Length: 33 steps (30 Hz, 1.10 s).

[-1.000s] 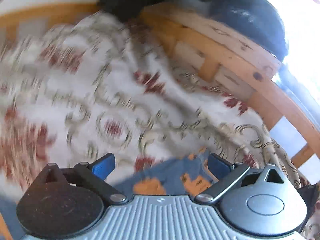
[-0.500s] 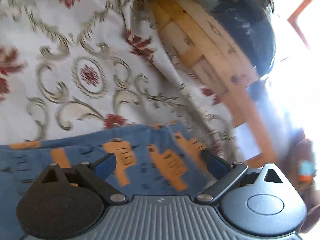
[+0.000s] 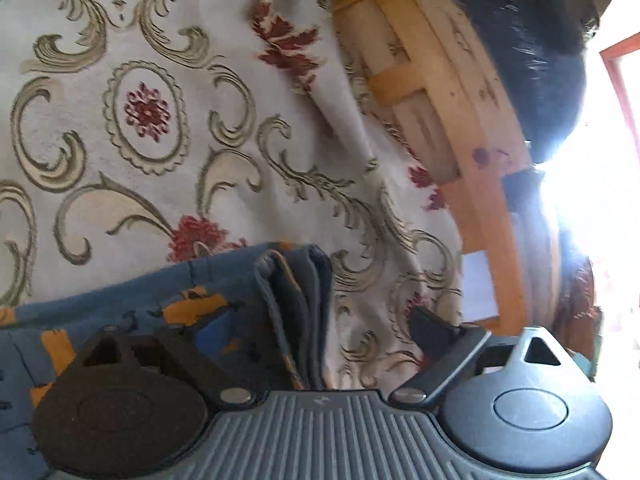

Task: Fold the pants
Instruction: 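Grasp the folded pants edge with the left gripper while the right gripper grasps beside it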

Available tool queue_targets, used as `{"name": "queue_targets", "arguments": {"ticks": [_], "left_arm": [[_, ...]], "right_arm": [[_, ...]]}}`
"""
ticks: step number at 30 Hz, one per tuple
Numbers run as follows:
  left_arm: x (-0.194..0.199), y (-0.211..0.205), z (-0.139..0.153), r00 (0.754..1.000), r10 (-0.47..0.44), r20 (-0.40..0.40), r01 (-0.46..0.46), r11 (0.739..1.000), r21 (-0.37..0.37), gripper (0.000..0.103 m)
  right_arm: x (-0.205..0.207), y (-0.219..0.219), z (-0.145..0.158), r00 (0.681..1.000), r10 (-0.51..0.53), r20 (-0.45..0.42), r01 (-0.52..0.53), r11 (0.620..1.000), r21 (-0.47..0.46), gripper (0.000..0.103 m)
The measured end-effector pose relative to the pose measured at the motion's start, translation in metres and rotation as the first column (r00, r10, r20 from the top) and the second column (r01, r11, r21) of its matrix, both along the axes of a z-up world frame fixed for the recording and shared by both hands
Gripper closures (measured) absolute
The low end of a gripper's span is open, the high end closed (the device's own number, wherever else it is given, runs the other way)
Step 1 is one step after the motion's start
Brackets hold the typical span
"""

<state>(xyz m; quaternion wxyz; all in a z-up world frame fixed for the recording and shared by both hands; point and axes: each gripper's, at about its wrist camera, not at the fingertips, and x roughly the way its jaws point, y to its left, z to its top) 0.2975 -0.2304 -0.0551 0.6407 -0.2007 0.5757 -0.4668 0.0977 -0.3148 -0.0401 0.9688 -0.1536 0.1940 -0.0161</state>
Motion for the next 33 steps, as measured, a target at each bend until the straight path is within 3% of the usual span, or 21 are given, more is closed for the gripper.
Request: {"name": "queue_targets", "arguments": {"ticks": [1,4,6,9,14,21,26,33], "left_arm": [[0.000,-0.001,-0.001,1.000,0.004,-0.006,-0.004,1.000,0.009,0.020],[0.001,-0.007,-0.004,0.999,0.021,-0.027,-0.020,0.998,0.053,0.046],[0.000,-0.007,-0.007,0.999,0.037,-0.040,-0.034,0.997,0.069,0.076],[-0.003,0.000,-0.006,0.996,0.071,-0.051,-0.068,0.996,0.064,0.088],[-0.014,0.027,0.012,0.996,0.085,0.012,-0.085,0.996,0.021,0.089],[-0.030,0.088,0.032,0.991,0.098,0.092,-0.098,0.995,-0.008,0.089],[-0.037,0.133,0.019,0.984,0.123,0.125,-0.128,0.991,0.028,0.089],[-0.033,0.181,-0.018,0.980,0.164,0.112,-0.176,0.979,0.107,0.089]], "right_arm": [[-0.003,0.000,-0.001,1.000,0.000,-0.002,0.000,1.000,-0.002,0.089],[-0.005,-0.001,0.000,1.000,0.001,-0.001,-0.001,1.000,-0.013,0.089],[-0.009,0.001,-0.001,1.000,0.010,0.004,-0.010,1.000,-0.029,0.089],[-0.017,0.005,0.001,1.000,0.027,0.007,-0.027,0.998,-0.051,0.089],[-0.030,0.020,0.011,0.997,0.073,0.031,-0.071,0.994,-0.083,0.089],[-0.041,0.063,0.021,0.987,0.161,0.022,-0.159,0.986,-0.059,0.089],[-0.039,0.095,0.009,0.972,0.233,-0.039,-0.234,0.971,-0.041,0.089],[-0.026,0.134,-0.015,0.938,0.315,-0.146,-0.317,0.948,0.005,0.089]]}}
